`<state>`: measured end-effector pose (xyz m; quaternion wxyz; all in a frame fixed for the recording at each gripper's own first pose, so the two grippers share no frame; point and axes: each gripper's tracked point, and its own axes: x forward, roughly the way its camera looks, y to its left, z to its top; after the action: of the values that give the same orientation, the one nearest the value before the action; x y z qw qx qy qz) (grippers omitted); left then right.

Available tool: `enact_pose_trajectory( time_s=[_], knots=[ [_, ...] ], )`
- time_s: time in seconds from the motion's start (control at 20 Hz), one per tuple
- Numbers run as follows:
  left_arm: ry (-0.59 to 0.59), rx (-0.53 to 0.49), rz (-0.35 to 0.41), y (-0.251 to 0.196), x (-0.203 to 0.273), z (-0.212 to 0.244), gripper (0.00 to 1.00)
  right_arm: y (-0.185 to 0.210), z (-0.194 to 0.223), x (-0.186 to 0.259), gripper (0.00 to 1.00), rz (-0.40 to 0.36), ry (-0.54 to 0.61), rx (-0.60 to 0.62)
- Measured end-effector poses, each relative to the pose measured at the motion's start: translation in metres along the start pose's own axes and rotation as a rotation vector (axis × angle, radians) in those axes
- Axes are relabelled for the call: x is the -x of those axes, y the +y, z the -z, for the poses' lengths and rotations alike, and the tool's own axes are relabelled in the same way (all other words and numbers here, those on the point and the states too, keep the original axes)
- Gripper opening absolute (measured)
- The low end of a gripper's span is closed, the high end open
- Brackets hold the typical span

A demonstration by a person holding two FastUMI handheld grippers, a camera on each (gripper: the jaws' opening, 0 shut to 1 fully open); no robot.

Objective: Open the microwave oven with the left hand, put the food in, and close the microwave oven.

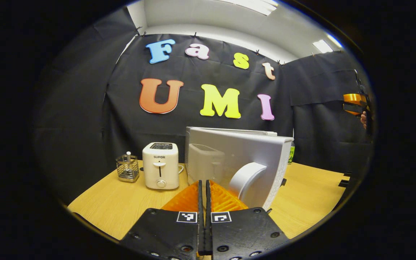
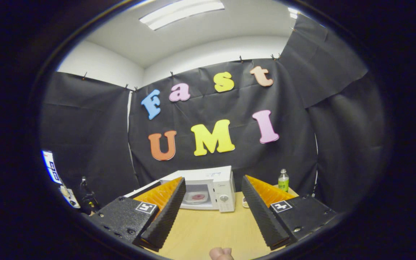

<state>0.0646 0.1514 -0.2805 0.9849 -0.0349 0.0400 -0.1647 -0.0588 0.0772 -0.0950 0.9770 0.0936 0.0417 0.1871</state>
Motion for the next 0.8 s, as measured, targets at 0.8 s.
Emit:
enact_pose_trajectory(
  time_s=[0.8],
  knots=[
    [0.024, -0.031, 0.134, -0.126, -0.102, 0.010, 0.00, -0.050, -0.019, 0.040, 0.99, 0.069, -0.054, 0.055]
  ],
)
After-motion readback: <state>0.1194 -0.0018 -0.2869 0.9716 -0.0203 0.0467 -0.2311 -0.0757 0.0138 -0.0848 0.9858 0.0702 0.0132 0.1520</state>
